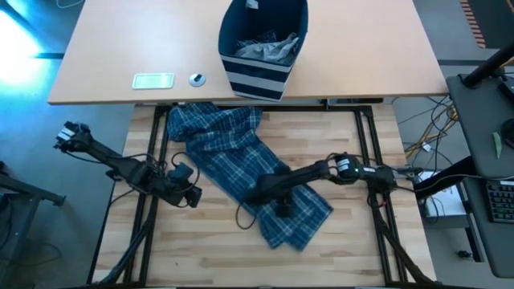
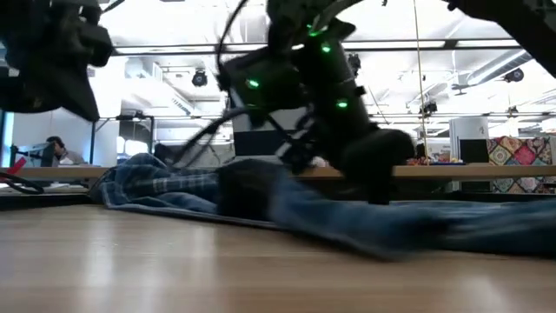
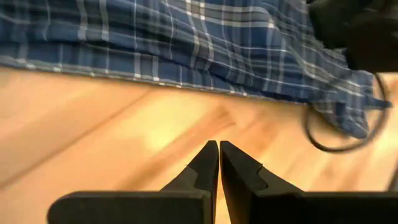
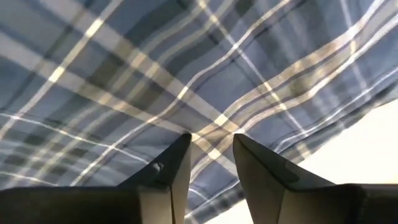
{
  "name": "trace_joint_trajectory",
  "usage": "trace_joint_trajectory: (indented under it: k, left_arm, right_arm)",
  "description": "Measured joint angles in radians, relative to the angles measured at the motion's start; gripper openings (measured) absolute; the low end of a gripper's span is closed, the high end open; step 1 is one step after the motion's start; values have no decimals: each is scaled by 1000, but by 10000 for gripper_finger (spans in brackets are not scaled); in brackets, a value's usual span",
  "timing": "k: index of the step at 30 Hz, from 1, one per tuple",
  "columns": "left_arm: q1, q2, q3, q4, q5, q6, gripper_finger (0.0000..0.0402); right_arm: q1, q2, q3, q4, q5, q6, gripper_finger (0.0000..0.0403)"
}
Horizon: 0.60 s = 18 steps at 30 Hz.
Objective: Fold Laundry from Bin
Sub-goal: Fold the blue patterned pants
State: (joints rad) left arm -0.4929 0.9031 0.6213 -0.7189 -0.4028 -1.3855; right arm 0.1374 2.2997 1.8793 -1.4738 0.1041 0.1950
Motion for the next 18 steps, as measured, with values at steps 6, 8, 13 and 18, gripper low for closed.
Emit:
trace_joint_trajectory:
  k: [6, 8, 13, 18]
  left_arm:
    - [-73, 130, 122, 30, -24, -3, 1]
    - [-97, 189, 164, 34, -45, -3, 1]
    - [-116, 353, 276, 30, -61, 60, 1]
    - [-145, 513, 422, 65, -116, 232, 11]
  right_arm:
    - [52, -189, -199, 27, -32, 154, 114]
    - [96, -289, -252, 52, -28, 260, 114]
    - [249, -545, -408, 270, -33, 625, 138]
    - [352, -731, -557, 356, -13, 844, 183]
